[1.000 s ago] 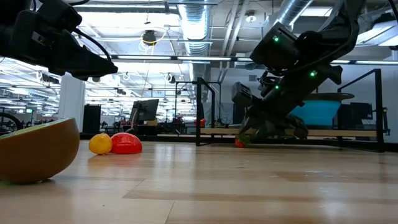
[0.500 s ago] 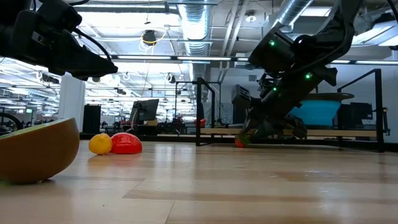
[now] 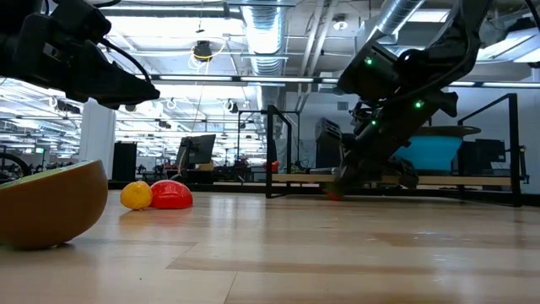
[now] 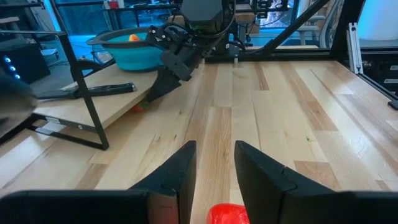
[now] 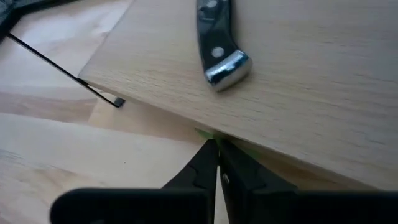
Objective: Pick & Place Fruit
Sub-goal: Put the red strawberry into the blue colander
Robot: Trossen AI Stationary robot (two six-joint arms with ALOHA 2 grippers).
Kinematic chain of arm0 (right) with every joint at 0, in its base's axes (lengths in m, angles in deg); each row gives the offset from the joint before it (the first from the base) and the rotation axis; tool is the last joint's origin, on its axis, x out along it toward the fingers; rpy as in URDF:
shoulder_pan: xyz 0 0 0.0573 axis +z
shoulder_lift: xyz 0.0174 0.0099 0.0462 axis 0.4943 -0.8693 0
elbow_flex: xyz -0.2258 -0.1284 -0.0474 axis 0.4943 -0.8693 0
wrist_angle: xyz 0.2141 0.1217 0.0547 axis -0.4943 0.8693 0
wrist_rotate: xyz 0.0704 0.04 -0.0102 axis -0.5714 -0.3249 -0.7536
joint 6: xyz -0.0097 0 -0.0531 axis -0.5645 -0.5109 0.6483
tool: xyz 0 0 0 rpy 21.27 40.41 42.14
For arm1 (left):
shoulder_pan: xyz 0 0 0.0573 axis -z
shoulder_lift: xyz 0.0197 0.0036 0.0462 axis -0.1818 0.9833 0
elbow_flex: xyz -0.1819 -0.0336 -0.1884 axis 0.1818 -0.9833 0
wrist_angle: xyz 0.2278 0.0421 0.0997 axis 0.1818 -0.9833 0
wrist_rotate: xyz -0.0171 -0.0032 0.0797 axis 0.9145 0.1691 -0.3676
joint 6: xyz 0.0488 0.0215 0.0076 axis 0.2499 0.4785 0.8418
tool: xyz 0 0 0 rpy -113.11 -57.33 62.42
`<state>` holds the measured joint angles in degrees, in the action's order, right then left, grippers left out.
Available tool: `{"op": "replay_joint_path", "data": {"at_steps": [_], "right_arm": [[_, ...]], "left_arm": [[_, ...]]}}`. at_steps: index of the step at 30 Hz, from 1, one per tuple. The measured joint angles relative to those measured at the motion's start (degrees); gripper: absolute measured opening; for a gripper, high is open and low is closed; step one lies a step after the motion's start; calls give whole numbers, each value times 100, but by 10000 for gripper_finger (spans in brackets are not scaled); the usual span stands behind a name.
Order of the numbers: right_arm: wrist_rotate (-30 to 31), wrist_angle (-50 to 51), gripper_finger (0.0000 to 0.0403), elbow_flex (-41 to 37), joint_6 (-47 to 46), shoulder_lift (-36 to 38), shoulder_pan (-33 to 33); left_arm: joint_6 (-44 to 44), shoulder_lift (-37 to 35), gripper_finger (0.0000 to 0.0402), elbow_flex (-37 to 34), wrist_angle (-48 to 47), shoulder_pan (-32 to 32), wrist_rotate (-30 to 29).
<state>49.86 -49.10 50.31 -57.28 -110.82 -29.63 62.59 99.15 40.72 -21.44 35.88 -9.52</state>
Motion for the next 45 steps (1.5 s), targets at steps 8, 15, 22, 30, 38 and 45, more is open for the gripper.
{"op": "replay_joint_path", "data": {"at_steps": [8,15,22,30,38,45], "right_arm": [[-276,52,1,0,-22,0,238],[-603,-48,0,174,28,-1,737],[-761,708,0,557,409,542,1112],[-754,3742,0,1375,432,1795,1318],[-752,6632,0,2098,56,2635,1244],[-737,7944,0,2120,22,2861,811]], "left_arm": [[-2,0,103,0,1,0,0],[-2,0,103,0,1,0,0],[-24,0,103,0,2,0,0],[-44,0,103,0,6,0,0],[-44,0,103,0,6,0,0],[-26,0,103,0,6,2,0]]}}
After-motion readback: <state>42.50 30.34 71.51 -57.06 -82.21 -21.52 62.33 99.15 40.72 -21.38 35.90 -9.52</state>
